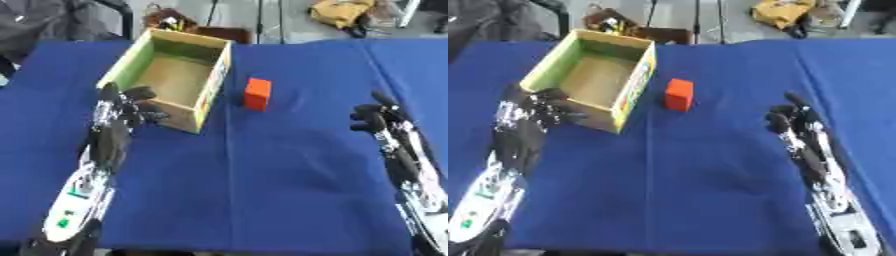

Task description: Pick up objects on the table and place them in the box.

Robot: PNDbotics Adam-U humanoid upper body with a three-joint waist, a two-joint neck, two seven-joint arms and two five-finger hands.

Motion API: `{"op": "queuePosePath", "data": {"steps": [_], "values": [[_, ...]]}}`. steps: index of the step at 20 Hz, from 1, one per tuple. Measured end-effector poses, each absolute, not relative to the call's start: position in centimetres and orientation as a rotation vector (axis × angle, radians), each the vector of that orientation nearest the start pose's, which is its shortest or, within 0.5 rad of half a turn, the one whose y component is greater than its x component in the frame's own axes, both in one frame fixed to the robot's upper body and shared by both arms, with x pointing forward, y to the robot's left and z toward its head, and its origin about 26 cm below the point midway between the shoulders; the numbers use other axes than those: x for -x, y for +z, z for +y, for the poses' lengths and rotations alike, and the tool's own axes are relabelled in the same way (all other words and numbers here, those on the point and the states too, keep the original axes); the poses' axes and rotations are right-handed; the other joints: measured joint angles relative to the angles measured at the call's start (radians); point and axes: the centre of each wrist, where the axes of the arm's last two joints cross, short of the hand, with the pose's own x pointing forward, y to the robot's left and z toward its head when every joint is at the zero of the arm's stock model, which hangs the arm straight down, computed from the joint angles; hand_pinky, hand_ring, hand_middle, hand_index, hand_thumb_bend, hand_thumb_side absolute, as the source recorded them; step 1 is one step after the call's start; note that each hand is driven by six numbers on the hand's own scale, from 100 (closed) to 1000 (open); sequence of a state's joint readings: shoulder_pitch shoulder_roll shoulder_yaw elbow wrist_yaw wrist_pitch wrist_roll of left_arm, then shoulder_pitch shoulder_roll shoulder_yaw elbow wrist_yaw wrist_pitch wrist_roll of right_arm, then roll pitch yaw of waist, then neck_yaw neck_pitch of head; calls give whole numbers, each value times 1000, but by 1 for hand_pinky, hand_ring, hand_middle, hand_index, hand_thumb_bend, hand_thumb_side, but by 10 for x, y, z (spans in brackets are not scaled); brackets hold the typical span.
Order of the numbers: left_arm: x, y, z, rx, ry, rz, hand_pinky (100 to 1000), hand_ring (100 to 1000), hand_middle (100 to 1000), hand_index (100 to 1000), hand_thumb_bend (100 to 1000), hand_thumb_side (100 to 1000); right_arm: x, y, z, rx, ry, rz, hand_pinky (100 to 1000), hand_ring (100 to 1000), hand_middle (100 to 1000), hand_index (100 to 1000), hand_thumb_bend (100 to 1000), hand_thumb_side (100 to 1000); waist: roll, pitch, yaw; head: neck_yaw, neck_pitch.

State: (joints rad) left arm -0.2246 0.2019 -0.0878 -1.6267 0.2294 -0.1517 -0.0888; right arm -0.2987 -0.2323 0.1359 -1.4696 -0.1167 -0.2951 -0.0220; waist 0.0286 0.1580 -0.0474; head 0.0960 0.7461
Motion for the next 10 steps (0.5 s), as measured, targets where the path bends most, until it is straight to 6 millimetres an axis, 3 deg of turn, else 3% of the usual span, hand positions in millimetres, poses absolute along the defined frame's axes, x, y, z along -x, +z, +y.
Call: {"op": "queuePosePath", "data": {"steps": [10], "values": [[-328,73,242,235,-207,-1964,638,681,714,792,417,1000,-348,53,-240,-76,258,-2023,665,721,681,937,534,623,0,0,3,0,0]]}}
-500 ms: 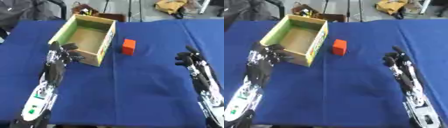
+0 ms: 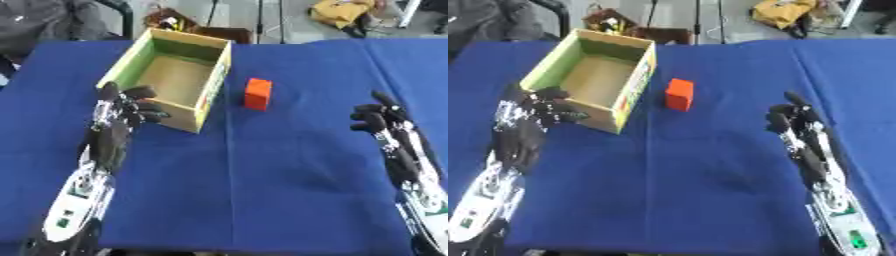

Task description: Pick up objects on the table and place them in the box.

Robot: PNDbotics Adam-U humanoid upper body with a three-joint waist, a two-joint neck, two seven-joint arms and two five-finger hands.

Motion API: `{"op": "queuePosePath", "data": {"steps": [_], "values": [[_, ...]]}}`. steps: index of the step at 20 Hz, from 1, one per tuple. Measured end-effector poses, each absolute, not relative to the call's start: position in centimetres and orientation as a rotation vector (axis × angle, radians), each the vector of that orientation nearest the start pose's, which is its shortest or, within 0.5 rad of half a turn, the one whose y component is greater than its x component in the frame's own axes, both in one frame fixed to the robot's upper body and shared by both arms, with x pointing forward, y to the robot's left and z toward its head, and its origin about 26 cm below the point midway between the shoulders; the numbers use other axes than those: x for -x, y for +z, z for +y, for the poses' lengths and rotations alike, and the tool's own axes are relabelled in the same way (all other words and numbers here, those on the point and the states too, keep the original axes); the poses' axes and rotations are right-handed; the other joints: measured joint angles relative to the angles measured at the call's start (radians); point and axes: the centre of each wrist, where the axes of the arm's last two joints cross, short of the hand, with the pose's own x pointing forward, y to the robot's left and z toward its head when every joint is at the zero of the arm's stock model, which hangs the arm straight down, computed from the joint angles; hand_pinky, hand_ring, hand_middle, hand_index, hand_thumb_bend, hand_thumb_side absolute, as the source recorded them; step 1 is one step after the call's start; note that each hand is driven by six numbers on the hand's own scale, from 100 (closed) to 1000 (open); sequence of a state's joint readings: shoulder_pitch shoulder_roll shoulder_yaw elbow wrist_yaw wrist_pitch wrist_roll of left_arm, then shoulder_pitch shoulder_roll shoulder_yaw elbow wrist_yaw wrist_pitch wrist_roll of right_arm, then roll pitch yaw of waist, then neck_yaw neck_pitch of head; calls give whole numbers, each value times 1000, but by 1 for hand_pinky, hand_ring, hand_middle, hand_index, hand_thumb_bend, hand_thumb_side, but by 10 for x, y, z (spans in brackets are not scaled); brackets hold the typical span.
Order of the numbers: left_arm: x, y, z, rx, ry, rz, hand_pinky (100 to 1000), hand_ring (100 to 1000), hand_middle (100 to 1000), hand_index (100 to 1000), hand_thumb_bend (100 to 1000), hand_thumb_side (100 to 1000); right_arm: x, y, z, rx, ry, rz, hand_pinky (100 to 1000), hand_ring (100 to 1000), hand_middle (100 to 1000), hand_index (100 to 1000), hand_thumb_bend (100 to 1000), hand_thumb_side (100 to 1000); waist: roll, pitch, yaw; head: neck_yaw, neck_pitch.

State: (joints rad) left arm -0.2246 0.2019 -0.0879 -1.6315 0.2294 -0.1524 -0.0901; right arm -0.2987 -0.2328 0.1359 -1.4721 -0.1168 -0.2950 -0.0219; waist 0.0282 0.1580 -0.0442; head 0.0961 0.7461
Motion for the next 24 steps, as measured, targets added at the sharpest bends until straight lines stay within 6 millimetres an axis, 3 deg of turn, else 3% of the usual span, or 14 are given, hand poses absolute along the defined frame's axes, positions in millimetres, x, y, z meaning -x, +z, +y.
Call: {"op": "queuePosePath", "data": {"steps": [8,13,20,24], "values": [[-328,73,242,237,-210,-1964,638,683,715,792,416,1000,-351,60,-243,-67,297,-2026,662,722,678,935,523,625,-2,0,1,0,0],[-327,73,240,244,-218,-1960,638,684,716,792,414,1000,-364,85,-252,-24,422,-2040,663,725,679,934,542,625,-6,-6,13,-4,0],[-327,72,237,268,-236,-1952,638,686,716,792,415,1000,-395,129,-264,86,631,-2037,668,735,690,931,573,628,-7,-16,45,-20,0],[-327,71,235,280,-246,-1946,638,686,716,793,416,1000,-415,148,-262,147,740,-1996,671,736,694,931,580,624,-11,-17,67,-33,-3]]}}
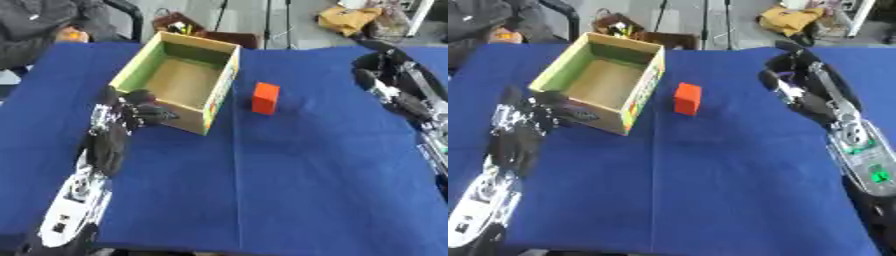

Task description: Pick up objects on the table and place them in the box.

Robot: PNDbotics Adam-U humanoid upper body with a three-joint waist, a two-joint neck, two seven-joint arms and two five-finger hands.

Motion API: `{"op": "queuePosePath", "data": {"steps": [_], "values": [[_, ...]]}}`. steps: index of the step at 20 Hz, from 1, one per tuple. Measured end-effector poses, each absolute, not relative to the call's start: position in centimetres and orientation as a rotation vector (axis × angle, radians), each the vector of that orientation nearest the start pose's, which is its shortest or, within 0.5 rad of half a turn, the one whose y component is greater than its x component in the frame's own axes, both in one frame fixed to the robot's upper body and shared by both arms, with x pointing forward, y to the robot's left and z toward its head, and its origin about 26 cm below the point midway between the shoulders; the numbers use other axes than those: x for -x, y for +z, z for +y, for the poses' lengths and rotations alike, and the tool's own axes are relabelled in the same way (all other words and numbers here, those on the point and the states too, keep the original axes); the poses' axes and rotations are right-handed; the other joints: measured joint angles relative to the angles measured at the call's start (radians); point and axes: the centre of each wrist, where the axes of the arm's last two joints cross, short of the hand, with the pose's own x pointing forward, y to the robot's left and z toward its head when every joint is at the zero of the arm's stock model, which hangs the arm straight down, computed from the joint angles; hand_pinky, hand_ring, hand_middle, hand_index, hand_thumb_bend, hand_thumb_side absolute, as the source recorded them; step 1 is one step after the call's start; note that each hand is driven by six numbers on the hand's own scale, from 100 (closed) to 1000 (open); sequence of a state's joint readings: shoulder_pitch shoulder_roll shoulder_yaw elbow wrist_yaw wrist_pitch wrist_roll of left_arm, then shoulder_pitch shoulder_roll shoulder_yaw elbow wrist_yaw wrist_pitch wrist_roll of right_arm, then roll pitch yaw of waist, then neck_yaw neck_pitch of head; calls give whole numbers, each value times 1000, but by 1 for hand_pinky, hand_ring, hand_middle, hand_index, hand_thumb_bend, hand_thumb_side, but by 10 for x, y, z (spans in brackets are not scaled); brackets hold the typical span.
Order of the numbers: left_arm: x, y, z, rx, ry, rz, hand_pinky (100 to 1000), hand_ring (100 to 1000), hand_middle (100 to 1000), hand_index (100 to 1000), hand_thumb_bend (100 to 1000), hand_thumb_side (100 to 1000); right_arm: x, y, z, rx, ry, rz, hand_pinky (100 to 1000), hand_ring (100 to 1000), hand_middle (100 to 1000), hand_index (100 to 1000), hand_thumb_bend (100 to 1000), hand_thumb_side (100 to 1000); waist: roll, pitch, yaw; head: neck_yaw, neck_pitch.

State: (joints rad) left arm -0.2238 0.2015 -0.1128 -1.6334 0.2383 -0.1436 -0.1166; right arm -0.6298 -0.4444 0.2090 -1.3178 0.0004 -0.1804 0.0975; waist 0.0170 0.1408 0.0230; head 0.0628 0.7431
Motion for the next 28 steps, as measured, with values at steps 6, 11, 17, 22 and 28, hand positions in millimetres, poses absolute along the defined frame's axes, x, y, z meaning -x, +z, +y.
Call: {"op": "queuePosePath", "data": {"steps": [6,11,17,22,28], "values": [[-326,71,233,301,-259,-1943,638,686,717,792,419,1000,-440,154,-262,230,834,-1877,696,759,729,925,599,623,-3,0,30,-15,-8],[-326,72,226,335,-279,-1937,638,687,717,793,419,1000,-458,149,-256,288,879,-1767,713,773,752,921,619,616,-7,3,74,-33,-21],[-327,74,219,370,-301,-1936,639,687,718,793,416,1000,-474,126,-253,361,925,-1639,744,802,795,923,644,609,-3,7,115,-60,-27],[-327,73,216,389,-315,-1931,639,687,718,793,415,1000,-481,105,-252,409,969,-1568,758,810,806,926,650,607,3,7,134,-76,-28],[-328,75,213,402,-328,-1931,639,687,719,792,412,1000,-483,89,-247,469,1024,-1533,761,808,795,923,651,597,7,7,144,-84,-28]]}}
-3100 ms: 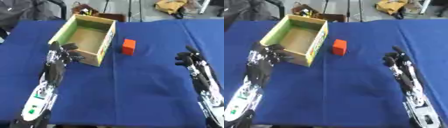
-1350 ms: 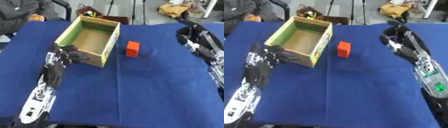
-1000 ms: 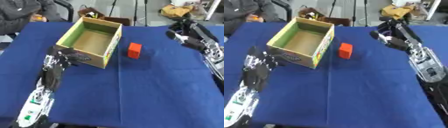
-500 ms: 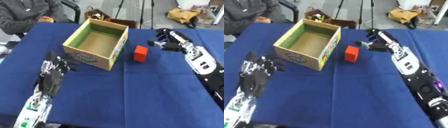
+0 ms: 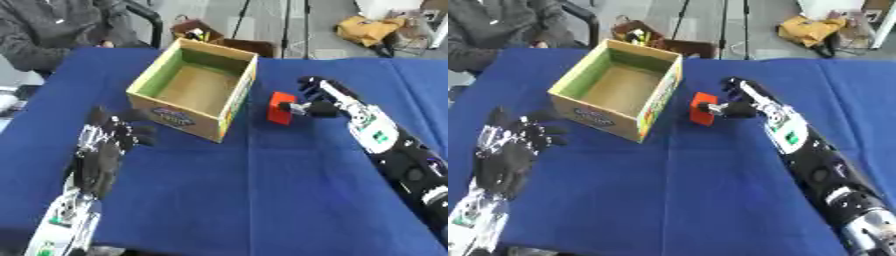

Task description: Pick up objects on the table and place them in the box.

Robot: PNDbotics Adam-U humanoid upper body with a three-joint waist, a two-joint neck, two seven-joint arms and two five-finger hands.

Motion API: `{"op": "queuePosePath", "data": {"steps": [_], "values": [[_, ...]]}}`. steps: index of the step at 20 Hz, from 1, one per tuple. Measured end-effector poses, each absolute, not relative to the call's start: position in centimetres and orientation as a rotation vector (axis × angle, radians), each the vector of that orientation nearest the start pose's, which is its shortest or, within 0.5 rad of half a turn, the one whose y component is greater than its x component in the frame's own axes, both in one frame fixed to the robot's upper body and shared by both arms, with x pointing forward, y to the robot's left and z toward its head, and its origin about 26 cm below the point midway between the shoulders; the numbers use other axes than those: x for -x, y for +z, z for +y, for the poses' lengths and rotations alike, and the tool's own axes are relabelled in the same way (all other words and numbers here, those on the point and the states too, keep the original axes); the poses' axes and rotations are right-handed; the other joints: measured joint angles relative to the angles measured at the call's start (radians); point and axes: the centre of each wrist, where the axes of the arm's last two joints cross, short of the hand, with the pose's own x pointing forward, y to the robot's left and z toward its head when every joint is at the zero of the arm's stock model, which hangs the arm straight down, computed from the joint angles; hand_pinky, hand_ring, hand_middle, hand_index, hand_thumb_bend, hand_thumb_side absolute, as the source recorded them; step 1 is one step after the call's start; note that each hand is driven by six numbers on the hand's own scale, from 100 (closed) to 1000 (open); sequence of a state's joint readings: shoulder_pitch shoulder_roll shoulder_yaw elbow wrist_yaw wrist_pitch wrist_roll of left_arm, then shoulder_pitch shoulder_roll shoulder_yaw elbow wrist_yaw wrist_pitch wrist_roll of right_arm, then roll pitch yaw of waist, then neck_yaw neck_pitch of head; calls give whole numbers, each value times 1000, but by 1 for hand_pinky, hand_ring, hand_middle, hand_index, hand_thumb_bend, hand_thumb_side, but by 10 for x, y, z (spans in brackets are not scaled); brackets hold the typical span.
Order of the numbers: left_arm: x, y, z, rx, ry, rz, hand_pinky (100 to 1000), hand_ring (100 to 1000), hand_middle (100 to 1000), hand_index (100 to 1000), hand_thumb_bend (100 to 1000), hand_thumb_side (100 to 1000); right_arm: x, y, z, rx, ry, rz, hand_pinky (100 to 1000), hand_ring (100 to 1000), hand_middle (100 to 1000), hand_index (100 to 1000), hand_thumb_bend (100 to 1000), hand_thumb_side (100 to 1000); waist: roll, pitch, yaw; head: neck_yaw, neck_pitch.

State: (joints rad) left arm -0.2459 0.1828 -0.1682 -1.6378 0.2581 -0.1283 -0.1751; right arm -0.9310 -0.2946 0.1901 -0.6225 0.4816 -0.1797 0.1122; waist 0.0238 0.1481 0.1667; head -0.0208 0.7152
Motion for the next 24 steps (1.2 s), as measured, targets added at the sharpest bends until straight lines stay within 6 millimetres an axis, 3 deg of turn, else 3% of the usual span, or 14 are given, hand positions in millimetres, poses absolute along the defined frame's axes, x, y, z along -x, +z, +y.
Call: {"op": "queuePosePath", "data": {"steps": [8,16,24], "values": [[-327,75,211,413,-334,-1929,639,687,719,792,411,1000,-483,84,-241,556,1112,-1525,760,802,781,906,641,574,4,-1,1,-2,0],[-327,75,209,417,-331,-1929,638,688,719,792,412,1000,-483,81,-237,633,1184,-1529,752,787,720,824,583,541,5,-1,0,-2,0],[-327,75,209,418,-331,-1929,638,688,719,792,412,1000,-483,80,-235,658,1219,-1530,752,787,718,821,581,540,5,-1,0,-1,0]]}}
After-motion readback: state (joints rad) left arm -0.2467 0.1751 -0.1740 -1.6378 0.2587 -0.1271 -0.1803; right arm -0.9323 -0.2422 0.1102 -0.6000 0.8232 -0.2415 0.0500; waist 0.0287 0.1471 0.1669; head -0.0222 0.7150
